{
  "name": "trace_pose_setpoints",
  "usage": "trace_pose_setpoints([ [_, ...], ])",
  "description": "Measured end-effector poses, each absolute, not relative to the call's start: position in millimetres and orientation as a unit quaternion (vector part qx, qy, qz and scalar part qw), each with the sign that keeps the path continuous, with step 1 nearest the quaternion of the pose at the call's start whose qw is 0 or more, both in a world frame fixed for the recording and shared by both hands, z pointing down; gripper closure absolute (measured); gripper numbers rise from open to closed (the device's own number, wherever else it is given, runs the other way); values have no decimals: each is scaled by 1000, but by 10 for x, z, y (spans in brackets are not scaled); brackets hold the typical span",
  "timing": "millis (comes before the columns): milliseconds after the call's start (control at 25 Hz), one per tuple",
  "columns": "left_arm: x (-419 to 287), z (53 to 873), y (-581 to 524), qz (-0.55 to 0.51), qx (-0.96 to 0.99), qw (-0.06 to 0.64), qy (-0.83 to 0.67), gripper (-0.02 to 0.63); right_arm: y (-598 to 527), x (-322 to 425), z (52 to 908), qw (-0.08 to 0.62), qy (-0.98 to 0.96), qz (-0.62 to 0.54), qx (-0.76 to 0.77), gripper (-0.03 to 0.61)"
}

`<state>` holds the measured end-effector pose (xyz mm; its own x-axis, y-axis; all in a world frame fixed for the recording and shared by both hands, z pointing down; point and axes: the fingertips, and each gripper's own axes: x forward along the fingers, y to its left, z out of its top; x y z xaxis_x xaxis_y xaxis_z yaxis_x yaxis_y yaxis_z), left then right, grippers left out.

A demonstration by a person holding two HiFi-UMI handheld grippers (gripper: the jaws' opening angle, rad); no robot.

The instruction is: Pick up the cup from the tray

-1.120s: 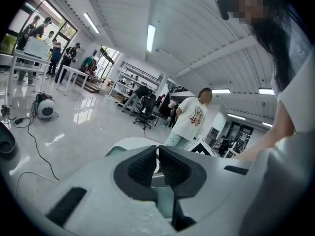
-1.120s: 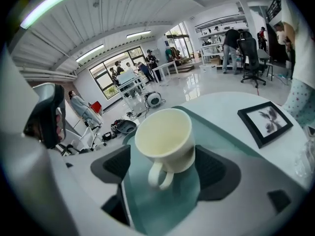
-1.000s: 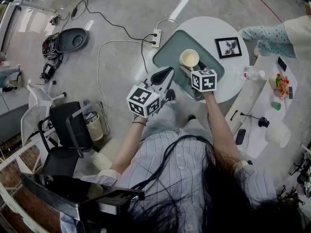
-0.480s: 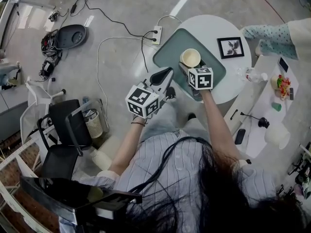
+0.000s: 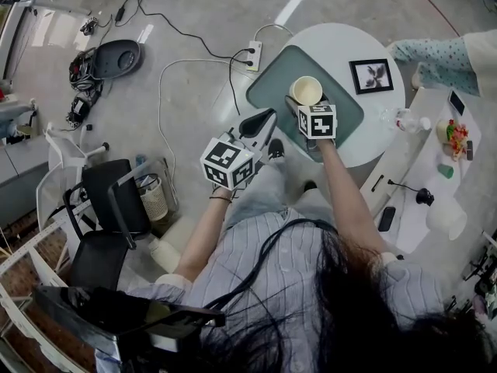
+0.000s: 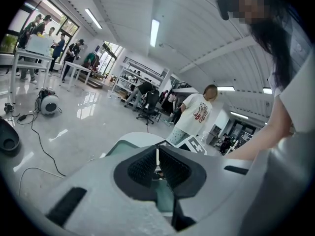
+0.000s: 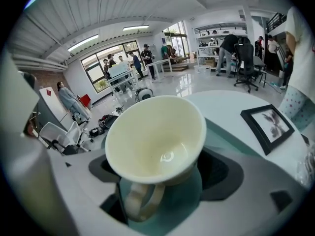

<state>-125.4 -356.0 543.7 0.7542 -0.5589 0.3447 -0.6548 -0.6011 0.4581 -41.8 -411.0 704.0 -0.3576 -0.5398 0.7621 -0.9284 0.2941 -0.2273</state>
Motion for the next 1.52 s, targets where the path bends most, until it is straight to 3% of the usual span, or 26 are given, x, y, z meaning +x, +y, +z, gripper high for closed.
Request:
trace_pose_setpoints([
  [760, -1184, 5314, -3294, 77, 884, 276, -369, 598, -3762, -340, 6531, 283, -780, 324, 454, 164],
  [1520, -589, 5098, -2577, 59, 885, 248, -389, 598, -2527, 187, 5882, 272, -814, 320, 401, 164],
])
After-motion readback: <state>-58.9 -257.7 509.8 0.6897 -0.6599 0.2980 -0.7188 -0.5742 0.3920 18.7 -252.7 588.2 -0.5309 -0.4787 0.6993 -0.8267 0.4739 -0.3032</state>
